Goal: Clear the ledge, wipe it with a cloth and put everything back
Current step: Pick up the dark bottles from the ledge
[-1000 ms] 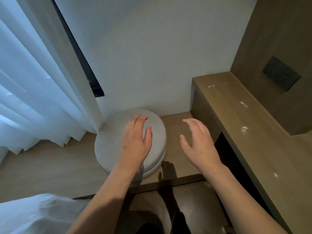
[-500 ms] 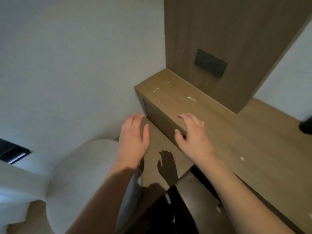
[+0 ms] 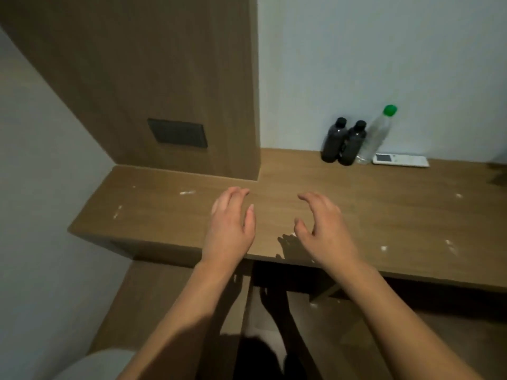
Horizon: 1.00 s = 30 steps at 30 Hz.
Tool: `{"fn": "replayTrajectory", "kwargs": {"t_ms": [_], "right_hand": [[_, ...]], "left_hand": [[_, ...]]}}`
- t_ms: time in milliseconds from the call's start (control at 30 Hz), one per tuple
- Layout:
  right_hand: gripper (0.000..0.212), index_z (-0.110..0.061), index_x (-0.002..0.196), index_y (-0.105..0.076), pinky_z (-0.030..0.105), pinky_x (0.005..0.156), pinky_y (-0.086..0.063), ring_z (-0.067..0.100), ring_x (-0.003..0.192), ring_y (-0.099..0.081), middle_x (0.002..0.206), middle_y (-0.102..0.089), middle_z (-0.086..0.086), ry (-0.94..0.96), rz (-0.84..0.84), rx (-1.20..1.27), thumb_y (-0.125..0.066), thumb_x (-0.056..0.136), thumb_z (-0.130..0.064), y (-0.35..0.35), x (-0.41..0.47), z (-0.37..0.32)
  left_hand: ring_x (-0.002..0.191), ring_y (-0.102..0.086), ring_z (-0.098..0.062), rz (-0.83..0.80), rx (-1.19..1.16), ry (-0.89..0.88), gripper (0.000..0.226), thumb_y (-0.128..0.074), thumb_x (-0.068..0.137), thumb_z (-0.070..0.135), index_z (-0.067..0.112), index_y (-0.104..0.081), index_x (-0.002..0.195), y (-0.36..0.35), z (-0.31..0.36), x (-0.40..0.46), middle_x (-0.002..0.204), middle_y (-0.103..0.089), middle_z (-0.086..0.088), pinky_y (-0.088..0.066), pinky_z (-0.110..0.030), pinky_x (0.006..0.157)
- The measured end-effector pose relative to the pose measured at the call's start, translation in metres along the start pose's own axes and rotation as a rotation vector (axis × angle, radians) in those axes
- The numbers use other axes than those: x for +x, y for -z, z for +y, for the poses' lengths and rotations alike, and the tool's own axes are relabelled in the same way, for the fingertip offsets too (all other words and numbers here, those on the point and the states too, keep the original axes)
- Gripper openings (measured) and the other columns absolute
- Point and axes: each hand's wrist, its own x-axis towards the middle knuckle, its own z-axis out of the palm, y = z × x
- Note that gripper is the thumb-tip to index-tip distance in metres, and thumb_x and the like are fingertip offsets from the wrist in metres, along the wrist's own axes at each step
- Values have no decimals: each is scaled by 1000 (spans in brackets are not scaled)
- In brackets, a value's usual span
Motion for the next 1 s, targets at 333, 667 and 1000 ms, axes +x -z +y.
{"fn": "replayTrajectory", "kwargs": {"t_ms": [333,667,1000], "right_hand": [[51,-23,145,-44,23,109,-23,11,140,-33,147,-43,-6,-171,146,3,-58,96,-26,36,-6,58],[49,-20,142,-46,23,106,-25,14,134,-41,145,-45,-3,-180,194,65,-58,95,-21,58,108,122],[51,-14,145,-39,48,105,-43,30,125,-51,147,-41,8,-283,104,-25,-55,96,-16,71,278,189]], "left_hand": [[131,-41,-7,-121,-86,-150,38,-54,103,24,16,-54,140,-52,35,42,141,-50,3,-32,-25,111],[128,-51,-17,-142,-55,-102,34,-55,102,22,13,-58,135,-94,42,131,138,-54,-2,-43,-40,111],[118,-55,-14,-181,-47,-62,33,-56,100,26,18,-60,132,-117,46,216,133,-56,2,-50,-43,102]]}}
